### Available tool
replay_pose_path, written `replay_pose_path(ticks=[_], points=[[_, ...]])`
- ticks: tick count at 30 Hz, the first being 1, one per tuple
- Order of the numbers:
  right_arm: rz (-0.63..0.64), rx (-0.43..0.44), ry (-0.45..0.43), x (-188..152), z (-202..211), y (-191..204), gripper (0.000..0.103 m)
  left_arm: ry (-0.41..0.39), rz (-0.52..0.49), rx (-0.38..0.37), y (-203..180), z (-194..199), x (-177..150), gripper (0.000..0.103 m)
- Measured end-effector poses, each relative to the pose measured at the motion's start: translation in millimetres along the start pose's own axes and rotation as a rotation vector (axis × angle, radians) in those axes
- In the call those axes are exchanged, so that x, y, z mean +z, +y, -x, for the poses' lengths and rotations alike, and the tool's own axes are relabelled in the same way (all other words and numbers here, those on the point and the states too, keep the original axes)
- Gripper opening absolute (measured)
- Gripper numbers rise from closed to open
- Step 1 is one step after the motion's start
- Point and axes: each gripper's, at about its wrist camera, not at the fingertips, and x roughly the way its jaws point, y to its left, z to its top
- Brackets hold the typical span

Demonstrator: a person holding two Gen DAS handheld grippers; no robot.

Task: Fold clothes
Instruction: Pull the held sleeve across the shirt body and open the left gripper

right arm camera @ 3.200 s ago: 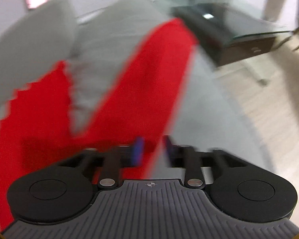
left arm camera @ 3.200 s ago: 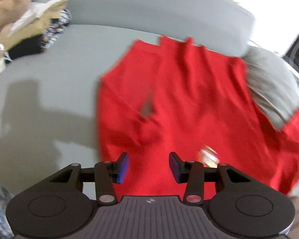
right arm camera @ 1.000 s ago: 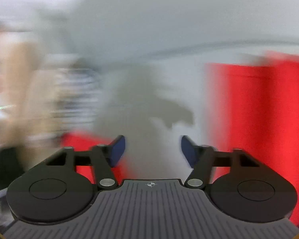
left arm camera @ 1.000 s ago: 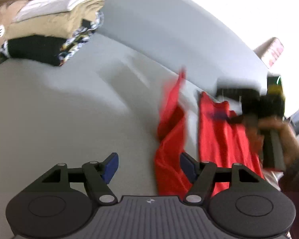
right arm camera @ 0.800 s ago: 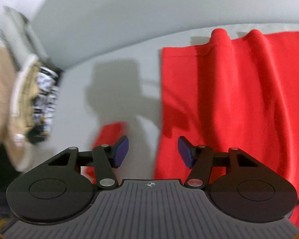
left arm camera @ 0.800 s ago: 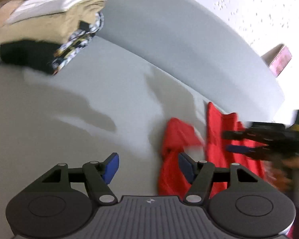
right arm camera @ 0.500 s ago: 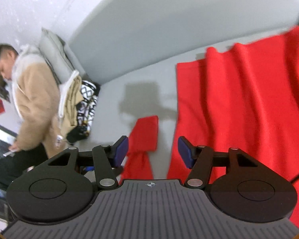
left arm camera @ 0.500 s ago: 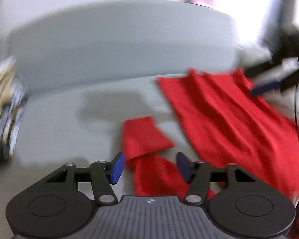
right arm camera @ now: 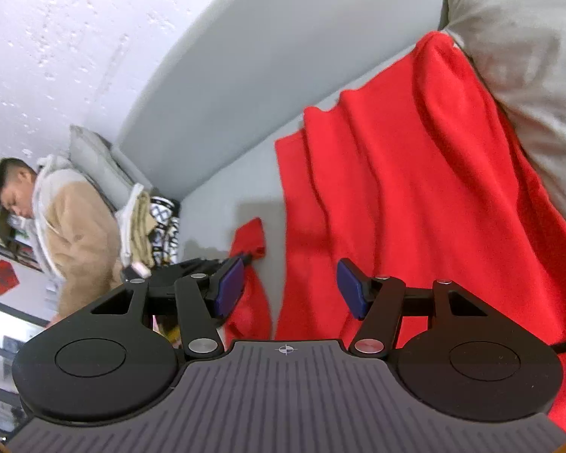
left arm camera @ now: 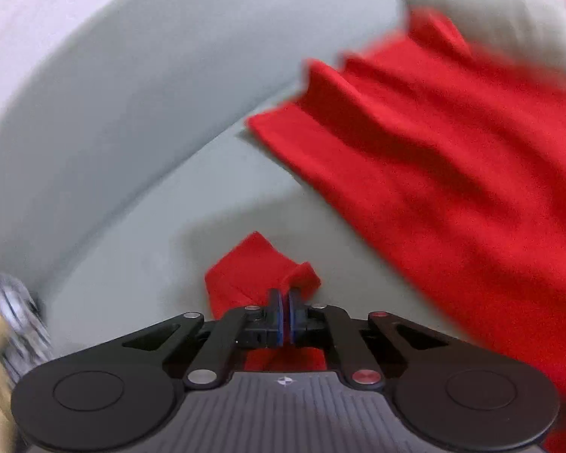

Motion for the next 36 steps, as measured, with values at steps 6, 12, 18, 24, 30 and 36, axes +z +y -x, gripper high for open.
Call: replay_pose_path(ticks=[6, 12, 18, 24, 30, 36], points=[[0.066, -0.011, 0.003, -9.4, 19.1, 23.7, 0.062, -0.024, 0.395, -0.028, 88.4, 67.6, -9.1, 0.003], [0.135, -0.014, 0.052, -26.2, -2.6, 57.3, 0.061, -0.034, 0.549, 0.179, 161.9, 146.6, -50.7, 0.002], [0.120, 0.056, 0.074, -36.8, -29.7, 90.0, 0.061, -0.080, 0.746, 0.253, 219.1, 191.2, -119.2, 0.002], [-0.051, 0.088, -0.044, -38.0, -40.3, 101.6, 0.072, -0.044, 0.898, 0.313, 242.2, 191.3, -180.1, 0.002], [-0.098, 0.037, -0.052, -46.2, -60.7, 101.5, 0.073, -0.212, 0.977, 0.244, 250.1, 170.0, -241.1, 0.002], [-0.111, -0.004, -0.032, -51.7, -64.7, 97.5, 0.073, -0.133, 1.083, 0.266, 245.5, 132.5, -274.2, 0.007]])
